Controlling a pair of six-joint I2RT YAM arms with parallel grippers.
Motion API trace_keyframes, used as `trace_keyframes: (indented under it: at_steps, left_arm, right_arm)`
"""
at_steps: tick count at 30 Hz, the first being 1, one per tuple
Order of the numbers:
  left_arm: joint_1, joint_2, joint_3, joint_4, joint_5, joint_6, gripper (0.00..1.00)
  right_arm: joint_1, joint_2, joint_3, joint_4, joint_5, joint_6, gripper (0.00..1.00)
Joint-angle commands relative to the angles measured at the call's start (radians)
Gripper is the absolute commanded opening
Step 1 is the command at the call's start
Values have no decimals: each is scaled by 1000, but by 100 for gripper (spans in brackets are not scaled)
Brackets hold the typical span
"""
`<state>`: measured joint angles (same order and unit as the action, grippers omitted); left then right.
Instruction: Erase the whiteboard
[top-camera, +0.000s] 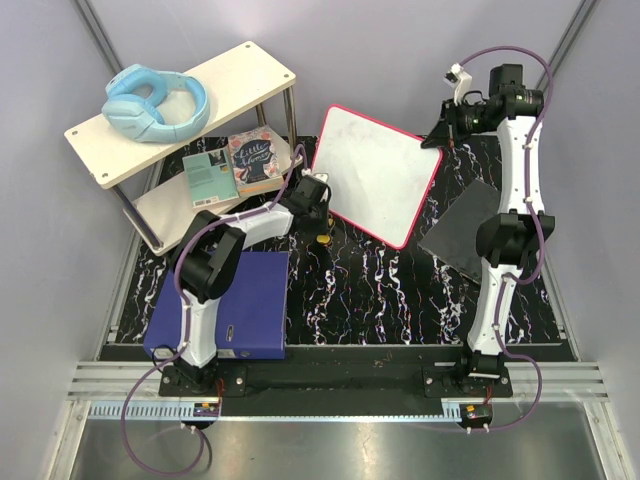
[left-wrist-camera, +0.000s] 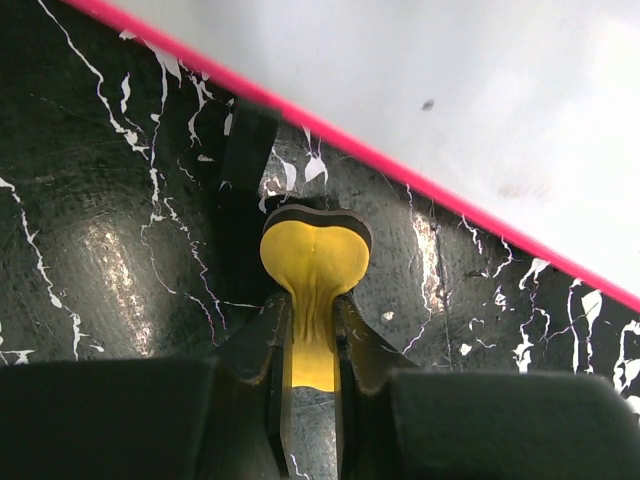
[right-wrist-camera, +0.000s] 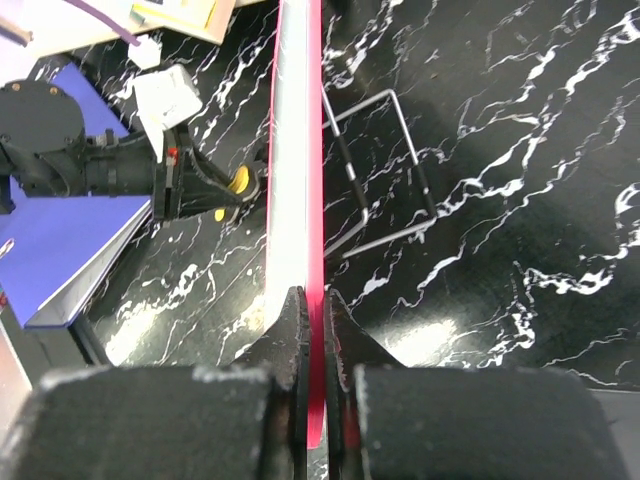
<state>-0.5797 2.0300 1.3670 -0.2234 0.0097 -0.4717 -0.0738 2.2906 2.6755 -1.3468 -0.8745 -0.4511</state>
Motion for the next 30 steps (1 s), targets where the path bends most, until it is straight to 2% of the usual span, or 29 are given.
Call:
trace_keyframes:
  at_steps: [1,12,20,30]
  left_arm:
    - [6,35,33,-64,18,8,0]
    - [11,56,58,-94,15,1,0]
    - [17,56,58,-93,29,-2,0]
    - [18,56,56,-93,36,-1,0]
  right_arm:
    - [-20,-37,29,161,-11,64,0]
    - [-55,-6,31,276,-37,124,0]
    - [-55,-56,-166,294,-51,54,0]
    - [-73,-34,-166,268,-37,-12,0]
